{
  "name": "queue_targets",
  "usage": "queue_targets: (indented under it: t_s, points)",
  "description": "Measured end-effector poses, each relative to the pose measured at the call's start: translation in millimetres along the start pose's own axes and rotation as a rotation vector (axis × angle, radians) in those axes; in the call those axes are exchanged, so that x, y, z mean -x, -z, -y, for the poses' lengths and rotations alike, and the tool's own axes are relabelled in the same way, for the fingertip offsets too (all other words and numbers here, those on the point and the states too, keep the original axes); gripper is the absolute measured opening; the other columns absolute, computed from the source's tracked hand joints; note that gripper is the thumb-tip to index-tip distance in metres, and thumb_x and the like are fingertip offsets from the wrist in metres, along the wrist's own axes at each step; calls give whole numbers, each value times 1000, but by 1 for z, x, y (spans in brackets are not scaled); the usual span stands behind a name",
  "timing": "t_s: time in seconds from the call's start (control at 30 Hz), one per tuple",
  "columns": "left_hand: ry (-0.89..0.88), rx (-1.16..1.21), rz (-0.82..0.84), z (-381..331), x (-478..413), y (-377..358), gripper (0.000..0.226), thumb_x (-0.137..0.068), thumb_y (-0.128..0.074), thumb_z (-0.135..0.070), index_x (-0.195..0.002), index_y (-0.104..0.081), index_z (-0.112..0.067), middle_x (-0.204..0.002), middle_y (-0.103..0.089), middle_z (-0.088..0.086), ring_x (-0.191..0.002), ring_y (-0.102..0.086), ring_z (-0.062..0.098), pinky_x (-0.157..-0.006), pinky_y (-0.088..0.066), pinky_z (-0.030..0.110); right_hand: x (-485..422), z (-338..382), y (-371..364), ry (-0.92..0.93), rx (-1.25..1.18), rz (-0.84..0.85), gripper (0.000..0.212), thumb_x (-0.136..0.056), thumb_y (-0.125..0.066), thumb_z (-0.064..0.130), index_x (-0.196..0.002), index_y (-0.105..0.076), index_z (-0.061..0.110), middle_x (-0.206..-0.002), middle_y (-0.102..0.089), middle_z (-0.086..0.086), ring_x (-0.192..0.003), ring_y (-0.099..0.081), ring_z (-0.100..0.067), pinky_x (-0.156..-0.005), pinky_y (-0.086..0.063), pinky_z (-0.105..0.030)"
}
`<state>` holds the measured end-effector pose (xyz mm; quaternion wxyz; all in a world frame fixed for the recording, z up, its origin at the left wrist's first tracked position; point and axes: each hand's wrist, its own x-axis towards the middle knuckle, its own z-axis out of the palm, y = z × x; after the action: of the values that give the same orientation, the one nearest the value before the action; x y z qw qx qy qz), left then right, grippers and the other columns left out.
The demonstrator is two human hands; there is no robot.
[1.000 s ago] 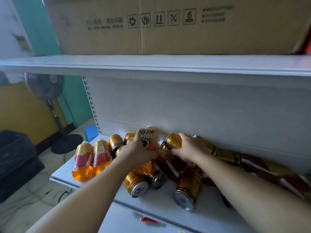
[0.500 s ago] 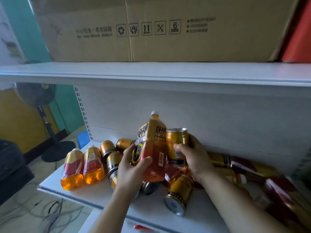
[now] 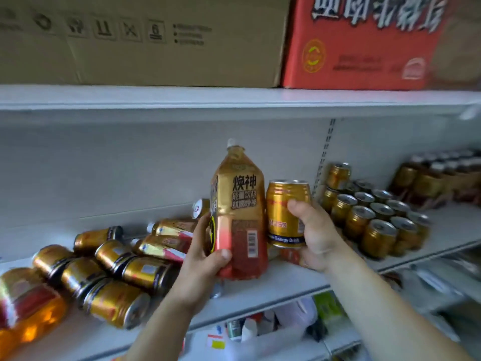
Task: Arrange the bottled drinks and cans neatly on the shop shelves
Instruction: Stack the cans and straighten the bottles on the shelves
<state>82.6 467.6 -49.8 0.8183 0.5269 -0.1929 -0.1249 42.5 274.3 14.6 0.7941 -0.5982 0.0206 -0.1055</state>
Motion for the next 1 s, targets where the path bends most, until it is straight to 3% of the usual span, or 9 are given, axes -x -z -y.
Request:
queue_targets:
  t_s: [0.1, 0.2, 0.27, 0.4, 0.57, 0.63, 0.83, 0.93, 1.0]
  points:
    - [43, -28, 113, 10, -5, -42, 110, -46, -77, -74, -138, -34, -31, -127, -62, 3, -115, -60, 22, -96, -46, 51, 27, 28, 33, 80, 13, -30, 80, -45, -86, 40, -115, -58, 11, -94, -69, -13, -85, -67, -31, -69, -55, -42]
    - [129, 65, 254, 16, -11, -87, 117, -40, -88, -57, -139, -34, -23, -117, -67, 8, -102, -67, 21, -78, -55, 41, 56, 50, 68, 153, 90, -113, 62, -56, -74, 37, -111, -60, 12, -95, -67, -14, -87, -66, -33, -73, -54, -45]
    - [190, 98, 359, 20, -14, -118, 122, -35, -92, -47, -139, -36, -18, -110, -69, 9, -97, -68, 25, -70, -56, 37, 76, 60, 95, 199, 120, -205, 53, -56, -73, 35, -105, -62, 16, -89, -70, -9, -82, -68, -28, -65, -55, -39]
    - [265, 20, 431, 46, -9, -190, 123, -37, -86, -64, -140, -37, -18, -115, -68, 7, -103, -67, 26, -74, -55, 39, 118, 77, 157, 268, 160, -320, 49, -57, -74, 31, -103, -61, 21, -84, -73, -1, -78, -70, -21, -61, -55, -31]
    - [339, 63, 404, 89, 2, -295, 122, -25, -92, -50, -131, -43, -15, -100, -72, 9, -90, -70, 27, -63, -56, 37, 161, 101, 252, 283, 225, -420, 56, -53, -75, 37, -105, -61, 21, -88, -72, -2, -81, -71, -21, -65, -55, -31]
    - [348, 58, 397, 104, 7, -331, 116, -24, -91, -55, -126, -48, -19, -101, -72, 10, -89, -70, 28, -62, -56, 39, 174, 110, 285, 280, 256, -442, 59, -54, -75, 37, -109, -60, 19, -91, -71, -3, -82, -70, -21, -65, -56, -32]
    - [238, -24, 264, 129, 2, -397, 107, -36, -89, -48, -128, -49, -12, -111, -69, 15, -96, -69, 33, -77, -55, 47, 175, 124, 357, 239, 349, -469, 50, -75, -79, 21, -118, -54, 24, -103, -69, -5, -92, -69, -21, -77, -58, -40]
    - [147, -126, 158, 135, -16, -405, 92, -48, -81, -37, -131, -46, -16, -113, -67, 11, -88, -71, 23, -64, -58, 34, 157, 122, 374, 237, 376, -432, 45, -80, -75, 17, -118, -52, 25, -101, -67, 0, -87, -69, -11, -72, -57, -29]
    - [88, -217, 60, 137, -31, -403, 94, -49, -81, -38, -134, -44, -18, -118, -64, 8, -90, -70, 22, -69, -58, 35, 136, 121, 380, 237, 382, -408, 41, -81, -74, 17, -112, -51, 30, -96, -66, 5, -81, -68, -6, -65, -54, -21]
